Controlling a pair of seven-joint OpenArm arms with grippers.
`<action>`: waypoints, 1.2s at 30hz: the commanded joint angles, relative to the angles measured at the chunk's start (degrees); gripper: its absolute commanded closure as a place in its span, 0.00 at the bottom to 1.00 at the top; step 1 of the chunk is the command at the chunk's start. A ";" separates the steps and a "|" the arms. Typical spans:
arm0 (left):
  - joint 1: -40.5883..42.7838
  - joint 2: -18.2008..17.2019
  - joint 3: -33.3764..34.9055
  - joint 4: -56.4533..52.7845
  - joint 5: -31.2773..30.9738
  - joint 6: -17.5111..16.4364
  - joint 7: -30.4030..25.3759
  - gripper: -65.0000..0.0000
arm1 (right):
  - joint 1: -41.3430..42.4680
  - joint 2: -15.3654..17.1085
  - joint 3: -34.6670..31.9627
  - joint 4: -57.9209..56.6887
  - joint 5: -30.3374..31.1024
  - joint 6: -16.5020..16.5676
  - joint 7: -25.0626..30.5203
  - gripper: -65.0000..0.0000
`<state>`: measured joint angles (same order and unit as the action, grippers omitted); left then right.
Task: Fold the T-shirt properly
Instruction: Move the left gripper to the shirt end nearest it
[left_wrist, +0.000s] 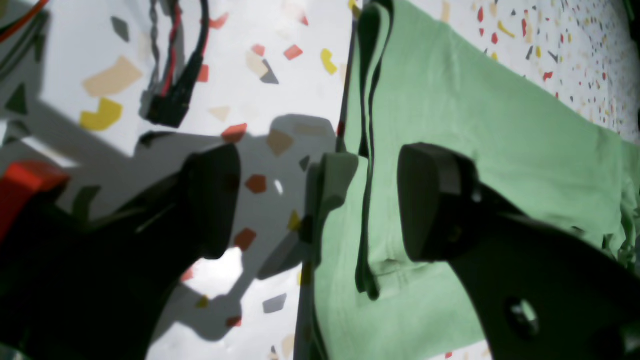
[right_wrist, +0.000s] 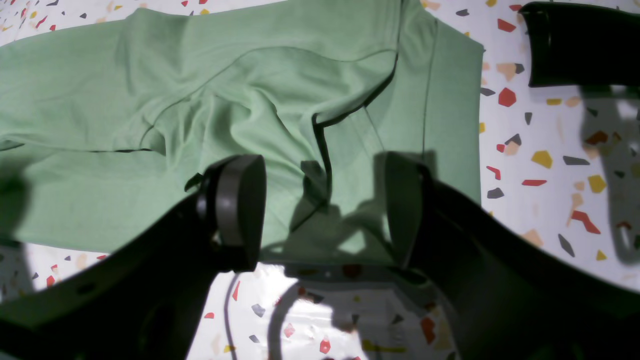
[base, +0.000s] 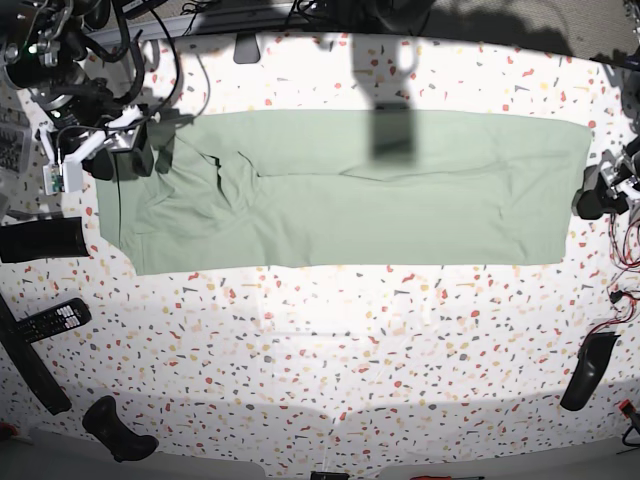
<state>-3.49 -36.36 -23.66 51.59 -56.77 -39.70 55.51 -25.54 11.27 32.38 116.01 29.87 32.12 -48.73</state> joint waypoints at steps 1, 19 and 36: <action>0.22 -1.29 -0.35 0.46 0.09 -0.30 1.14 0.31 | 0.13 0.63 0.28 1.33 0.83 0.48 1.38 0.44; 3.67 5.88 -0.28 5.44 -4.85 -0.30 10.80 0.31 | 2.03 0.63 0.28 1.42 0.83 0.50 1.60 0.44; 3.41 4.96 -0.31 5.44 -4.87 -0.30 0.72 1.00 | 2.03 0.66 0.28 1.42 0.83 0.50 1.60 0.44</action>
<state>0.51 -29.78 -23.66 56.47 -61.25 -39.64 56.53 -23.79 11.27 32.38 116.25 29.87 32.12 -48.49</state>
